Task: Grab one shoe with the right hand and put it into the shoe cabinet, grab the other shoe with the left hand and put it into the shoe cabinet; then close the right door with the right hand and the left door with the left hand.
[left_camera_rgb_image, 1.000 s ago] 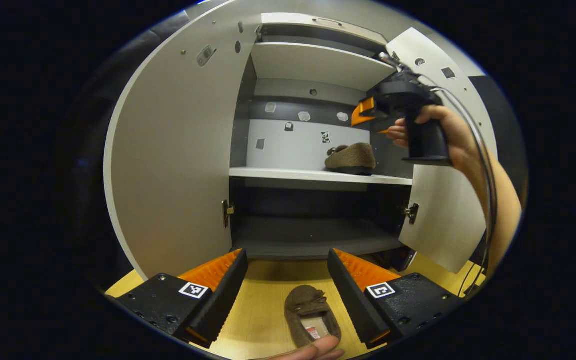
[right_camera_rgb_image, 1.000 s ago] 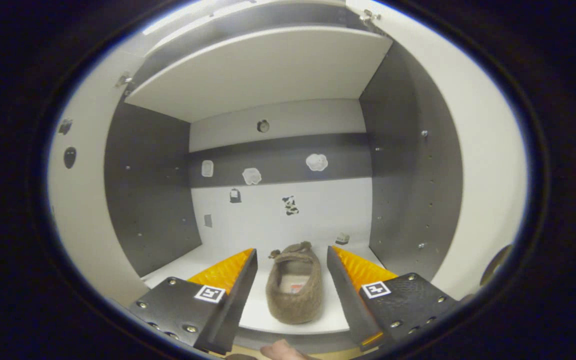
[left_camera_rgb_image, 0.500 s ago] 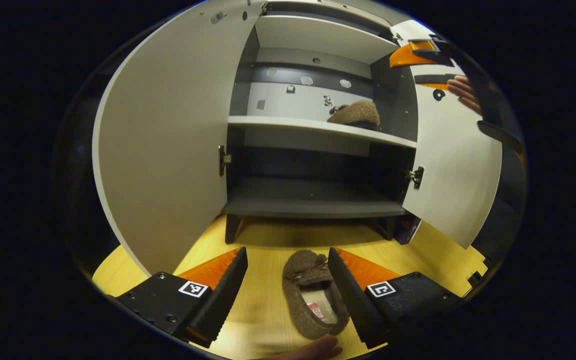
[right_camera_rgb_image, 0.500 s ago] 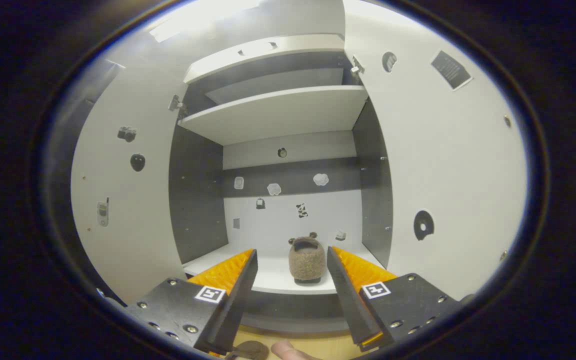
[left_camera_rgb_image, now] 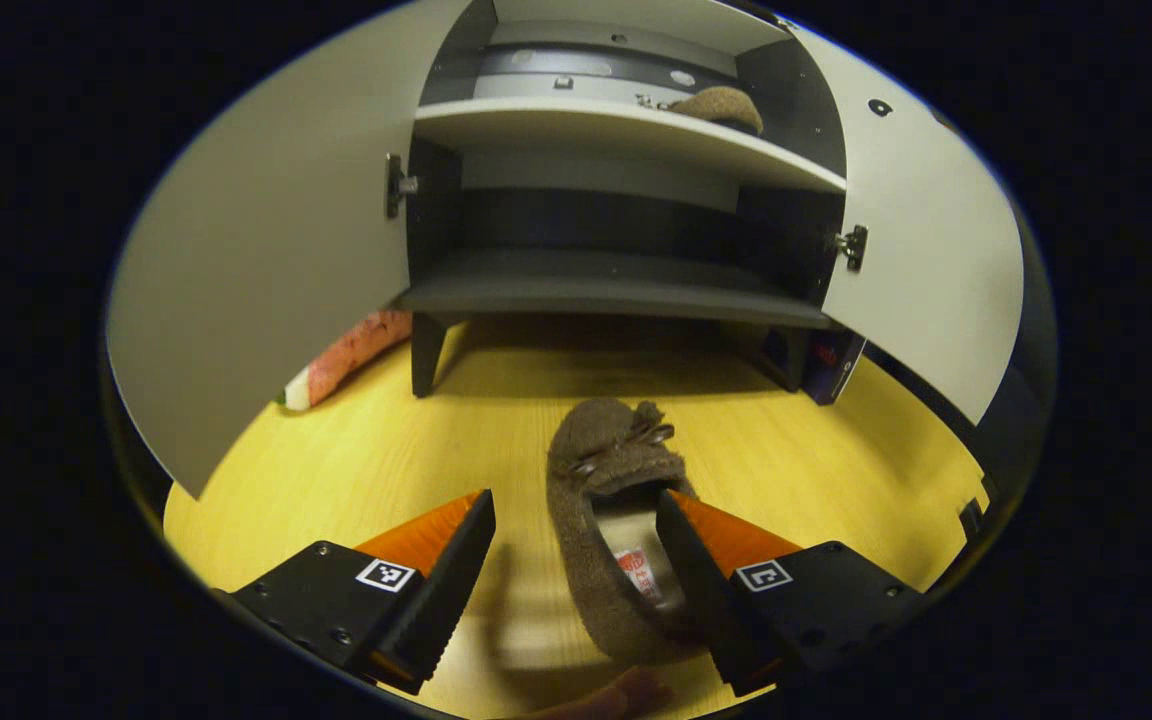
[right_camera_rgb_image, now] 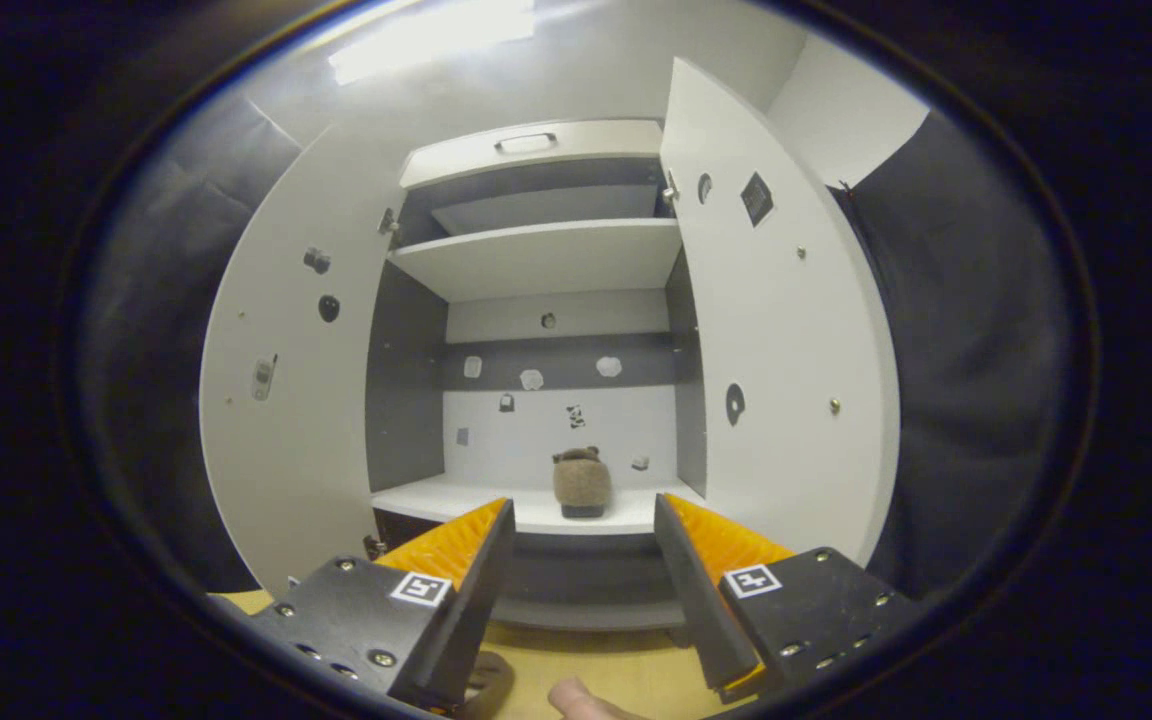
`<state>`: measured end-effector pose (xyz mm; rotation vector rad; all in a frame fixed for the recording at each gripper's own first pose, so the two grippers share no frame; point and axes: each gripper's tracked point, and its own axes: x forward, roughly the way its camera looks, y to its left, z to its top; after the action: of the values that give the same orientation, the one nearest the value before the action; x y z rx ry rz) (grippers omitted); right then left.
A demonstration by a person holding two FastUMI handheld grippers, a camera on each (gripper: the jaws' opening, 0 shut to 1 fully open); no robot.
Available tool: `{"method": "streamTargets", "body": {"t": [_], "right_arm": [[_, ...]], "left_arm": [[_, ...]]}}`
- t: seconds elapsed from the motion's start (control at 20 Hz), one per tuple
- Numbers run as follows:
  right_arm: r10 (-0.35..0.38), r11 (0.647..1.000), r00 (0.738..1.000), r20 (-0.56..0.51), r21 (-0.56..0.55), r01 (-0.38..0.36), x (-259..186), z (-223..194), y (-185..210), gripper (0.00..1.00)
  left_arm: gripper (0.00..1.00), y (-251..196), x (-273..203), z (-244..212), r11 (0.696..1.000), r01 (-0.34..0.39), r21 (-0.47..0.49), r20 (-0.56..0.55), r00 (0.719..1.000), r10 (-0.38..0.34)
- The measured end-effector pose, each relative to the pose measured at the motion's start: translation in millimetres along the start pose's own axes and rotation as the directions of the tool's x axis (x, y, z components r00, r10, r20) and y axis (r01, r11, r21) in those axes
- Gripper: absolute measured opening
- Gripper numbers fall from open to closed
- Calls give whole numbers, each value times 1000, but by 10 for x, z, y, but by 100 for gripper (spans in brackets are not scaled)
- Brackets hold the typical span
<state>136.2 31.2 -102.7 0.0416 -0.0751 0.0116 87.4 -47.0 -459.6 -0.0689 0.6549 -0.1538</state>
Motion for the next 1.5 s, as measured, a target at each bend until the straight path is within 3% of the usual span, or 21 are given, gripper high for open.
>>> {"method": "streamTargets", "body": {"t": [0.25, 0.35, 0.45, 0.6, 0.7, 1.0, 1.5], "right_arm": [[-33, 999, 996, -87, 30, 36, 23, -333, -95, 84], [-26, 999, 995, -96, 21, 28, 48, -419, -95, 84], [-36, 999, 991, -132, 9, 37, 52, -558, -143, 84], [-3, 1000, 989, -149, 22, 7, 58, -645, -106, 84], [-6, 1000, 988, -152, 1, 6, 37, -664, -132, 84], [-69, 990, 993, -98, -133, 55, -31, -580, -255, 84], [-48, 997, 994, -93, -60, 43, -67, -549, -270, 84]], "left_arm": [[98, 158, 191, -60, 999, -36, -10, -25, 999, 36], [91, 187, 260, -117, 999, -40, -4, -49, 998, 40], [74, 63, 297, -127, 999, 23, -23, -58, 998, -24], [8, 94, 301, -141, 1000, -6, -9, -76, 997, 5], [3, 110, 280, -111, 1000, -16, -12, -74, 997, 15], [2, 9, 36, 159, 1000, 7, -9, 5, 1000, -7], [2, -49, -548, 1054, 999, 21, -25, 199, 980, -15]]}}
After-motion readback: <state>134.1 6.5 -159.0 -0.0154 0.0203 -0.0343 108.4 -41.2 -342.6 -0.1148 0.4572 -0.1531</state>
